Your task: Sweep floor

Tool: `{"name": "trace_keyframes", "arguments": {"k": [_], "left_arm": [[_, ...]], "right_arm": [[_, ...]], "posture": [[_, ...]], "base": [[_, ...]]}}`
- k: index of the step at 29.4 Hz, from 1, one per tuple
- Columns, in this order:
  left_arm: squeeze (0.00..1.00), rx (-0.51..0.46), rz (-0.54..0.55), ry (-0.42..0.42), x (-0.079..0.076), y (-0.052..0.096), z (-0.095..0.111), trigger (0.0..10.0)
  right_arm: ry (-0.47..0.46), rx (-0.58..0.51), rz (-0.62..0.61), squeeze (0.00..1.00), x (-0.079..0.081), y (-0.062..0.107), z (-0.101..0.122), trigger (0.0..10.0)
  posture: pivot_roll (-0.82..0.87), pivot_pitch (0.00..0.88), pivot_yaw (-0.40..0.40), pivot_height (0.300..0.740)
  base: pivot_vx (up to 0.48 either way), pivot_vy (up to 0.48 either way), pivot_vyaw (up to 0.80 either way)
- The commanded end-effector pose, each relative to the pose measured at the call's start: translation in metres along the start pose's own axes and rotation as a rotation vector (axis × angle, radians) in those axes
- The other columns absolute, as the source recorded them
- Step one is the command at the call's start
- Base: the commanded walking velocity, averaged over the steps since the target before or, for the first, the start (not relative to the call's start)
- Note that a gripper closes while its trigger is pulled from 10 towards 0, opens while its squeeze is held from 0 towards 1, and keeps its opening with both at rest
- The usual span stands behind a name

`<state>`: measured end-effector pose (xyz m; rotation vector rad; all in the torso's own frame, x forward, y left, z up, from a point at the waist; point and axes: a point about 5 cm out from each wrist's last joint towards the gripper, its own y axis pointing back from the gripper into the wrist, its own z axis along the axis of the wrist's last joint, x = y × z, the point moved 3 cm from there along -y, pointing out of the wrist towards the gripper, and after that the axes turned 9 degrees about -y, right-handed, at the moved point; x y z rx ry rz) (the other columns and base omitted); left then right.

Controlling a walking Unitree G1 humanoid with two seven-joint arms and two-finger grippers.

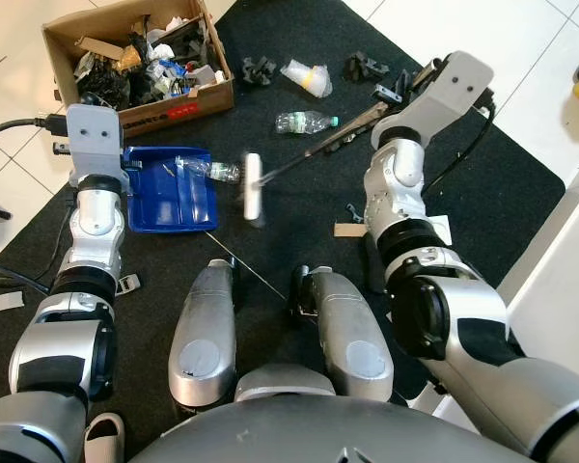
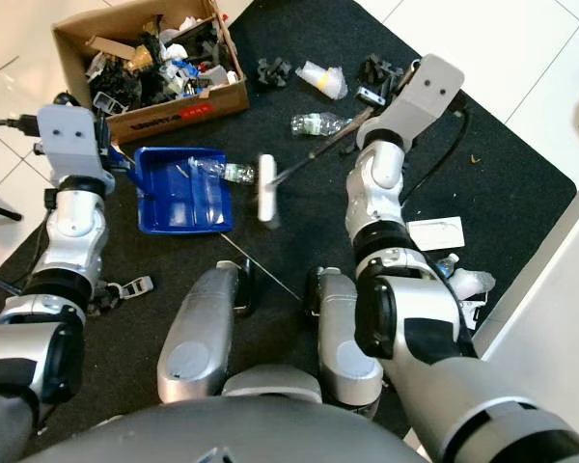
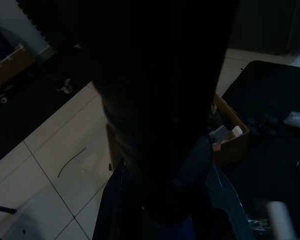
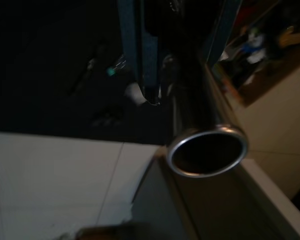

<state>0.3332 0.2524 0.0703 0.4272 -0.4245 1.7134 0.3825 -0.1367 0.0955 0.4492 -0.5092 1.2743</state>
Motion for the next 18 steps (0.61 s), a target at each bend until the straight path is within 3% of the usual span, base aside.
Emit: {"name": "trace_keyframes", "arguments": {"k": [1, 9, 12, 15, 18], "left_arm": [[0.0, 0.105, -0.063, -0.045, -0.012, 0.015, -0.025, 10.0], [0.0, 0.099, -0.062, -0.035, -0.015, 0.012, -0.021, 10.0], [0.0, -0.02, -0.036, 0.018, -0.013, -0.002, 0.009, 10.0], [0.0, -0.065, -0.029, 0.046, -0.012, -0.007, 0.022, 10.0], [0.0, -0.16, -0.024, 0.101, -0.011, -0.017, 0.05, 10.0]], "right_arm": [[-0.139, 0.066, 0.061, 0.0, 0.02, 0.007, -0.016, 10.0], [-0.139, 0.057, 0.213, 0.0, 0.035, 0.005, -0.005, 10.0], [0.016, -0.068, 0.357, 0.0, 0.036, 0.0, 0.036, 10.0], [0.058, -0.109, 0.381, 0.0, 0.034, -0.002, 0.05, 10.0], [0.106, -0.206, 0.359, 0.0, 0.018, -0.009, 0.087, 10.0]], "posture": [[0.19, 0.268, -0.049, 0.74], [0.17, 0.249, -0.058, 0.74], [0.17, 0.232, -0.069, 0.74], [0.17, 0.226, -0.073, 0.74], [0.16, 0.197, -0.08, 0.74]], "base": [[0.0, 0.0, 0.0], [0.0, 0.0, 0.0], [0.0, 0.0, 0.0], [0.0, 0.0, 0.0], [0.0, 0.0, 0.0]]}}
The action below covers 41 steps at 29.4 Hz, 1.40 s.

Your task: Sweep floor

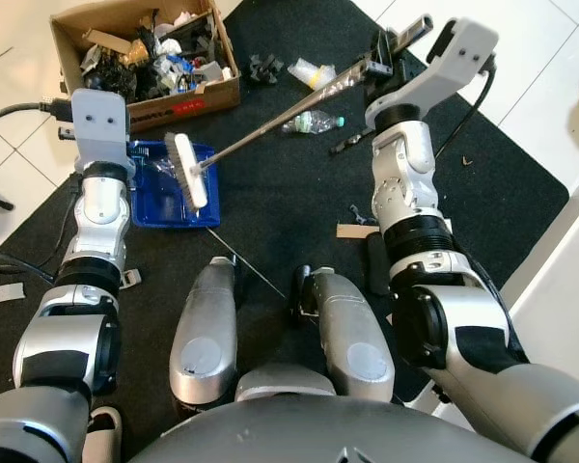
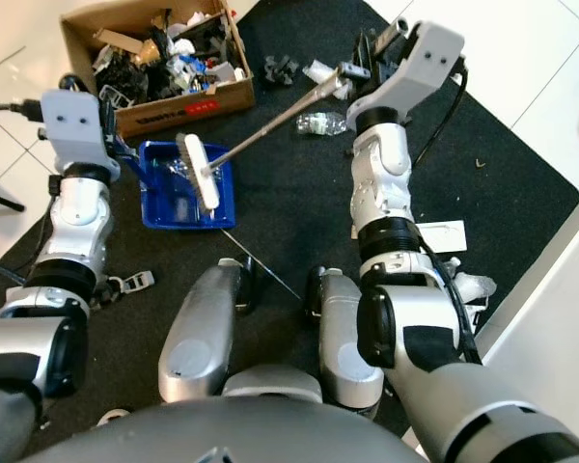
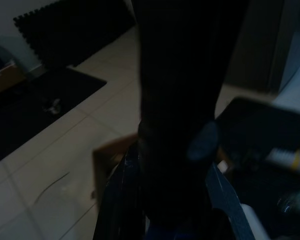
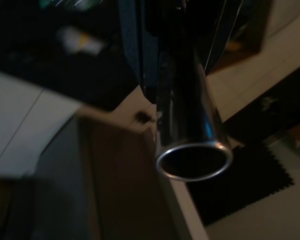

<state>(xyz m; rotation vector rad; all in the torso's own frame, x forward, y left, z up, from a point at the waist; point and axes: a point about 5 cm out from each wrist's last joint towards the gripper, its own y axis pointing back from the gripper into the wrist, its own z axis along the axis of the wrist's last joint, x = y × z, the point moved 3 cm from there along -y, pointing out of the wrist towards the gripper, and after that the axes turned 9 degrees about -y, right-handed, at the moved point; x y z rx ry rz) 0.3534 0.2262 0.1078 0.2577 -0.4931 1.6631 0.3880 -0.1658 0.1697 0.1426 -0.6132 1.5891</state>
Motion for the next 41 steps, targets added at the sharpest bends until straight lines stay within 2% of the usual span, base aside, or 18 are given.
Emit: {"name": "trace_keyframes", "arguments": {"k": [1, 2, 3, 5, 6, 8, 10, 14, 17, 22, 25, 27, 28, 30, 31, 33, 37, 41], "left_arm": [[0.0, -0.047, -0.004, 0.056, -0.006, -0.006, 0.015, 10.0], [0.0, -0.078, 0.001, 0.08, -0.007, -0.011, 0.025, 10.0], [0.0, -0.078, 0.001, 0.08, -0.007, -0.011, 0.025, 10.0], [0.0, -0.112, 0.007, 0.11, -0.008, -0.018, 0.037, 10.0], [0.0, -0.112, 0.007, 0.11, -0.008, -0.018, 0.037, 10.0], [0.0, -0.152, 0.012, 0.135, -0.007, -0.024, 0.051, 10.0], [0.0, -0.19, 0.015, 0.167, -0.006, -0.031, 0.066, 10.0], [0.0, -0.22, 0.012, 0.191, -0.005, -0.035, 0.077, 10.0], [0.0, -0.301, 0.019, 0.24, 0.002, -0.042, 0.106, 10.0], [0.0, -0.346, 0.035, 0.26, 0.01, -0.046, 0.122, 10.0], [0.0, -0.384, 0.058, 0.275, 0.02, -0.051, 0.135, 10.0], [0.0, -0.445, 0.095, 0.277, 0.038, -0.056, 0.155, 10.0], [0.0, -0.445, 0.095, 0.277, 0.038, -0.056, 0.155, 10.0], [0.0, -0.485, 0.133, 0.268, 0.054, -0.06, 0.168, 10.0], [0.0, -0.485, 0.133, 0.268, 0.054, -0.06, 0.168, 10.0], [0.0, -0.495, 0.181, 0.265, 0.074, -0.064, 0.173, 10.0], [0.0, -0.494, 0.221, 0.27, 0.088, -0.066, 0.176, 10.0], [0.0, -0.481, 0.238, 0.272, 0.094, -0.067, 0.176, 10.0]], "right_arm": [[0.009, -0.077, -0.068, 0.0, -0.025, -0.002, 0.027, 10.0], [0.034, -0.118, -0.135, 0.0, -0.046, -0.003, 0.044, 10.0], [0.034, -0.118, -0.135, 0.0, -0.046, -0.003, 0.044, 10.0], [0.048, -0.178, -0.237, 0.0, -0.075, -0.001, 0.069, 10.0], [0.048, -0.178, -0.237, 0.0, -0.075, -0.001, 0.069, 10.0], [0.128, -0.23, -0.325, 0.0, -0.098, 0.004, 0.094, 10.0], [0.226, -0.238, -0.361, 0.0, -0.11, 0.009, 0.107, 10.0], [0.275, -0.21, -0.361, 0.0, -0.112, 0.011, 0.104, 10.0], [0.431, -0.12, -0.345, 0.0, -0.11, 0.021, 0.08, 10.0], [0.498, -0.08, -0.316, 0.0, -0.106, 0.023, 0.067, 10.0], [0.497, -0.073, -0.285, 0.0, -0.098, 0.021, 0.061, 10.0], [0.478, -0.075, -0.258, 0.0, -0.09, 0.016, 0.058, 10.0], [0.478, -0.075, -0.258, 0.0, -0.09, 0.016, 0.058, 10.0], [0.468, -0.078, -0.242, 0.0, -0.085, 0.012, 0.056, 10.0], [0.468, -0.078, -0.242, 0.0, -0.085, 0.012, 0.056, 10.0], [0.456, -0.082, -0.231, 0.0, -0.081, 0.01, 0.055, 10.0], [0.439, -0.089, -0.208, 0.0, -0.075, 0.009, 0.054, 10.0], [0.393, -0.103, -0.161, 0.0, -0.062, 0.007, 0.052, 10.0]], "posture": [[0.16, 0.18, -0.082, 0.74], [0.16, 0.168, -0.082, 0.74], [0.16, 0.168, -0.082, 0.74], [0.15, 0.152, -0.081, 0.74], [0.15, 0.152, -0.081, 0.74], [0.15, 0.133, -0.077, 0.74], [0.14, 0.117, -0.072, 0.74], [0.13, 0.099, -0.067, 0.74], [0.13, 0.07, -0.059, 0.74], [0.13, 0.06, -0.054, 0.74], [0.13, 0.04, -0.05, 0.74], [0.14, 0.026, -0.047, 0.74], [0.14, 0.026, -0.047, 0.74], [0.14, 0.021, -0.046, 0.74], [0.14, 0.021, -0.046, 0.74], [0.14, 0.014, -0.046, 0.74], [0.14, 0.007, -0.045, 0.74], [0.14, 0.004, -0.043, 0.74]], "base": [[0.0, 0.0, 0.0], [0.0, 0.0, 0.0], [0.0, 0.0, 0.0], [0.0, 0.0, 0.0], [0.0, 0.0, 0.0], [0.0, 0.0, 0.0], [0.0, 0.0, 0.0], [0.0, 0.0, 0.0], [0.0, 0.0, 0.0], [0.0, 0.0, 0.0], [0.0, 0.0, 0.0], [0.0, 0.0, 0.0], [0.0, 0.0, 0.0], [0.0, 0.0, 0.0], [0.0, 0.0, 0.0], [0.0, 0.0, 0.0], [0.0, 0.0, 0.0], [0.0, 0.0, 0.0]]}}
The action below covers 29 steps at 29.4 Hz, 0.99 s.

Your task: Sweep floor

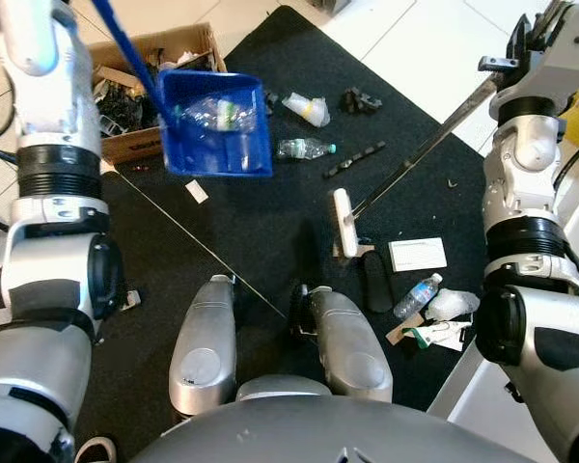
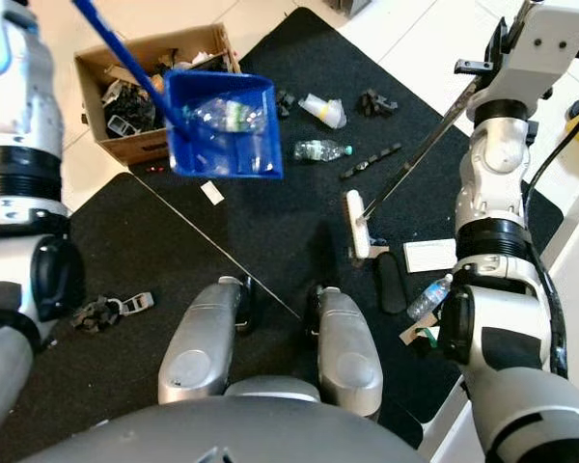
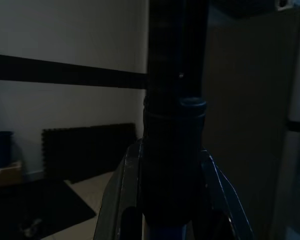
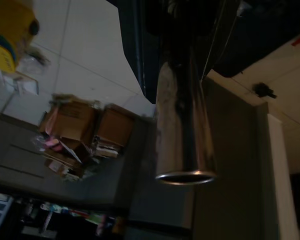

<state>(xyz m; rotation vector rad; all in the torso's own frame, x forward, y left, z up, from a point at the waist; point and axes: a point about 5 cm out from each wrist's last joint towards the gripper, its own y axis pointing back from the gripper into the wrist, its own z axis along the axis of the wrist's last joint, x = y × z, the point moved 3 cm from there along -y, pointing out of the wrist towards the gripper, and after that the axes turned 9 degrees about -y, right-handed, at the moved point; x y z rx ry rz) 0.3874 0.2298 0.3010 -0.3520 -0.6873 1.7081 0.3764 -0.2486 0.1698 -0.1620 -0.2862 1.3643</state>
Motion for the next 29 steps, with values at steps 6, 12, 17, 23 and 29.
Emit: {"name": "trace_keyframes", "arguments": {"k": [6, 12, 17, 23, 29], "left_arm": [[0.0, -0.021, -0.006, 0.017, -0.003, -0.002, 0.01, 10.0], [0.0, 0.01, -0.035, 0.023, -0.012, 0.006, 0.002, 10.0], [0.0, 0.056, -0.067, 0.022, -0.021, 0.017, -0.008, 10.0], [0.0, 0.083, -0.088, 0.012, -0.025, 0.021, -0.013, 10.0], [0.0, 0.109, -0.088, 0.015, -0.027, 0.024, -0.016, 10.0]], "right_arm": [[-0.126, -0.077, 0.024, 0.0, 0.017, -0.003, 0.016, 10.0], [-0.188, -0.067, 0.013, 0.0, 0.021, -0.001, 0.012, 10.0], [-0.255, -0.059, -0.005, 0.0, 0.026, 0.001, 0.006, 10.0], [-0.281, -0.051, 0.017, 0.0, 0.038, 0.003, 0.004, 10.0], [-0.286, -0.035, 0.039, 0.0, 0.045, 0.004, 0.0, 10.0]], "posture": [[0.14, 0.003, -0.041, 0.74], [0.15, 0.0, -0.032, 0.74], [0.15, 0.0, -0.01, 0.74], [0.15, 0.0, 0.001, 0.74], [0.16, 0.0, -0.003, 0.74]], "base": [[0.0, 0.0, 0.0], [0.0, 0.0, 0.0], [0.0, 0.0, 0.0], [0.0, 0.0, 0.0], [0.0, 0.0, 0.0]]}}
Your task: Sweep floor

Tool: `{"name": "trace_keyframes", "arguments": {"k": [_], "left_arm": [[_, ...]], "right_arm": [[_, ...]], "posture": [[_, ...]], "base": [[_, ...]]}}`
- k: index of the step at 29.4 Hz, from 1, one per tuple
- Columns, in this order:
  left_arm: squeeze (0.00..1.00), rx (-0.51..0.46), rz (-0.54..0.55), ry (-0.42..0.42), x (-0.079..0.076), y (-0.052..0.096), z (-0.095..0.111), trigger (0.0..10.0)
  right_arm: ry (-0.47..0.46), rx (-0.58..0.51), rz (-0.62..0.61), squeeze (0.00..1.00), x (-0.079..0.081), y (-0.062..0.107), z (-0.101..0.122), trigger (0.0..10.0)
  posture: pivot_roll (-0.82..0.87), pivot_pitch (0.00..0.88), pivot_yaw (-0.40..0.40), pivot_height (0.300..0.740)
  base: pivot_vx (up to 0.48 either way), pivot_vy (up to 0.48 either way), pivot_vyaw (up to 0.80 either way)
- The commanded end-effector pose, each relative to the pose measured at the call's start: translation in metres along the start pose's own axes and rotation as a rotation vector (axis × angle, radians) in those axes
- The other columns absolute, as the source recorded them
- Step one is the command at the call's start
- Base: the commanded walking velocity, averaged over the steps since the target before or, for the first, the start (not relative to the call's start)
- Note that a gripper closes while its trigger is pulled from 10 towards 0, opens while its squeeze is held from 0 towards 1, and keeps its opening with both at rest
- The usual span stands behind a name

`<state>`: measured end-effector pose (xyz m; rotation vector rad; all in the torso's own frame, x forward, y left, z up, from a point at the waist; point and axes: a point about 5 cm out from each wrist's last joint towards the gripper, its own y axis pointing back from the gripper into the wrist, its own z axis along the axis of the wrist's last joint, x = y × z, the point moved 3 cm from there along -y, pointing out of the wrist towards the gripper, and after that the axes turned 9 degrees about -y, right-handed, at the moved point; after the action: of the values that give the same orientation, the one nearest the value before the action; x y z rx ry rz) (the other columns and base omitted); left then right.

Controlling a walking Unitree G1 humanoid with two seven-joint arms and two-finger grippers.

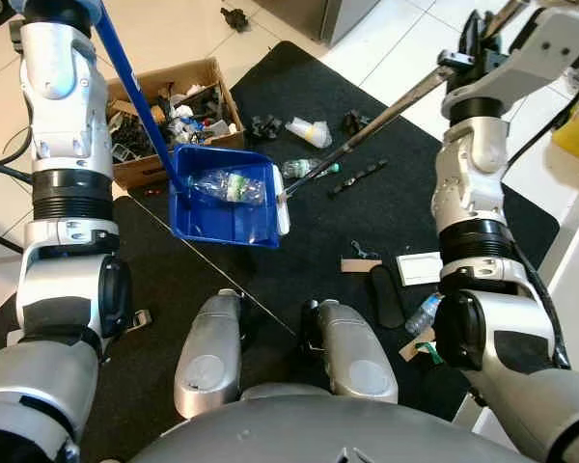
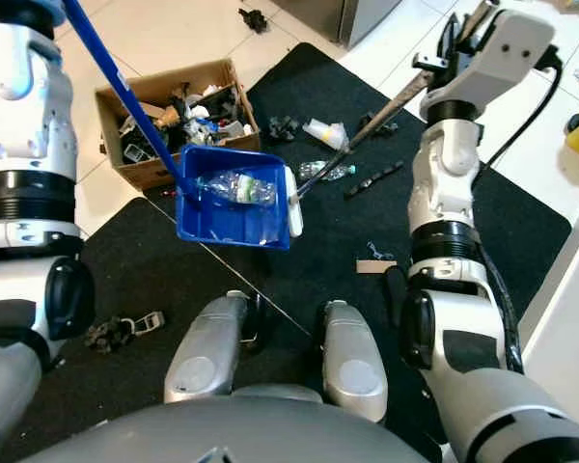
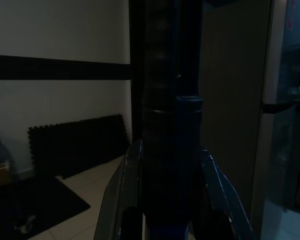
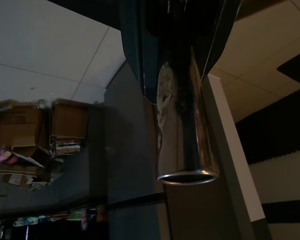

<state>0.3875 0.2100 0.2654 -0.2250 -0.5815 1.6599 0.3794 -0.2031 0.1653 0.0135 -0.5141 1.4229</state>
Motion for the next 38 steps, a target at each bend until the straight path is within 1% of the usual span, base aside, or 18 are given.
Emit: {"name": "trace_keyframes", "arguments": {"k": [1, 7, 15, 38], "left_arm": [[0.0, -0.023, -0.001, 0.016, -0.0038, 0.0002, 0.0064, 10.0], [0.0, -0.027, 0.003, 0.007, -0.0052, 0.0012, 0.0067, 10.0], [0.0, -0.025, 0.008, 0.005, -0.0059, 0.0009, 0.0065, 10.0], [0.0, -0.022, 0.005, -0.002, -0.007, 0.0009, 0.0065, 10.0]], "right_arm": [[-0.016, -0.03, 0.006, 0.0, 0.0021, -0.0033, 0.0067, 10.0], [-0.004, -0.023, 0.021, 0.0, 0.0048, -0.0039, 0.0055, 10.0], [0.012, -0.013, 0.034, 0.0, 0.0073, -0.0041, 0.0039, 10.0], [0.018, -0.005, 0.025, 0.0, 0.0037, -0.0028, 0.0016, 10.0]], "posture": [[0.16, 0.0, -0.003, 0.74], [0.16, 0.0, -0.007, 0.74], [0.15, 0.0, -0.011, 0.74], [0.15, 0.0, -0.01, 0.74]], "base": [[0.0, 0.0, 0.0], [0.0, 0.0, 0.0], [0.436, 0.0, 0.0], [0.48, 0.0, 0.0]]}}
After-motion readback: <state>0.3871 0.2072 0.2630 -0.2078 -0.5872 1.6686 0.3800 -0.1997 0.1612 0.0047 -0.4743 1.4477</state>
